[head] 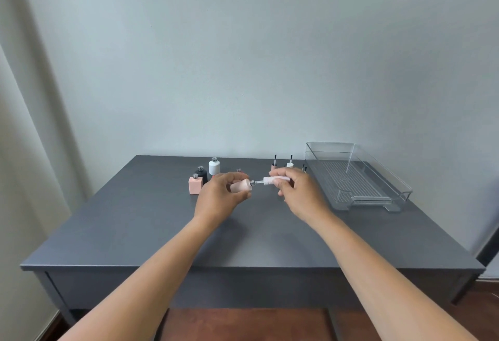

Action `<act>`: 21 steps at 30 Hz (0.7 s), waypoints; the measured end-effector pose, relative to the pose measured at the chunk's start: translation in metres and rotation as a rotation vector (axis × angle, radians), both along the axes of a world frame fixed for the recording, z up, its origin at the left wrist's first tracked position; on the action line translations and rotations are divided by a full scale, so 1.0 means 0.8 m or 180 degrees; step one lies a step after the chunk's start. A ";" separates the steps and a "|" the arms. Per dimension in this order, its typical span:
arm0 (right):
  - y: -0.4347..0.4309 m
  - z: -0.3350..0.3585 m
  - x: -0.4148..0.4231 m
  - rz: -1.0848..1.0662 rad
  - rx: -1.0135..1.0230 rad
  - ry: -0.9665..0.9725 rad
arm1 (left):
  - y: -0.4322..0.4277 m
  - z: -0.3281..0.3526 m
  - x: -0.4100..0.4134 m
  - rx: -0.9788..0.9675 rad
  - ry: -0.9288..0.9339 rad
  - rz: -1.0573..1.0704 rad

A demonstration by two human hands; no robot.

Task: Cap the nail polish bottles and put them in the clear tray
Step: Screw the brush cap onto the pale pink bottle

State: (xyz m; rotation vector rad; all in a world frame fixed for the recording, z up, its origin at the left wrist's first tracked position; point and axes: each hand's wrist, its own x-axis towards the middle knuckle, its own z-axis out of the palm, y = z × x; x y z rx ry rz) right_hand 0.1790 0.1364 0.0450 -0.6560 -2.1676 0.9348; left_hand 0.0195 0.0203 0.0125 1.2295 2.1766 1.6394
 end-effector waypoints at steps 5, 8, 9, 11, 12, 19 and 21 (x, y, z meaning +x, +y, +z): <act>-0.001 0.004 0.001 0.0132 -0.0168 0.0028 | 0.000 0.005 0.008 -0.0087 0.0157 -0.0041; 0.000 0.005 0.000 0.0110 -0.0462 0.0285 | 0.001 0.005 0.011 -0.0068 0.0130 -0.0091; 0.000 0.005 -0.001 0.0058 -0.0544 0.0374 | 0.001 0.005 0.013 -0.0044 0.0103 -0.0111; 0.003 0.005 -0.001 -0.0041 -0.0639 0.0473 | 0.002 0.004 0.016 0.0019 -0.0013 -0.0139; 0.005 0.004 -0.001 -0.0060 -0.0655 0.0489 | 0.003 0.003 0.017 0.0041 -0.0060 -0.0126; 0.020 -0.003 0.005 0.0076 -0.0646 0.0423 | 0.004 -0.003 0.017 0.0064 -0.0220 -0.0106; 0.021 -0.004 0.007 0.0079 -0.0625 0.0408 | 0.005 -0.004 0.017 0.0056 -0.0227 -0.0135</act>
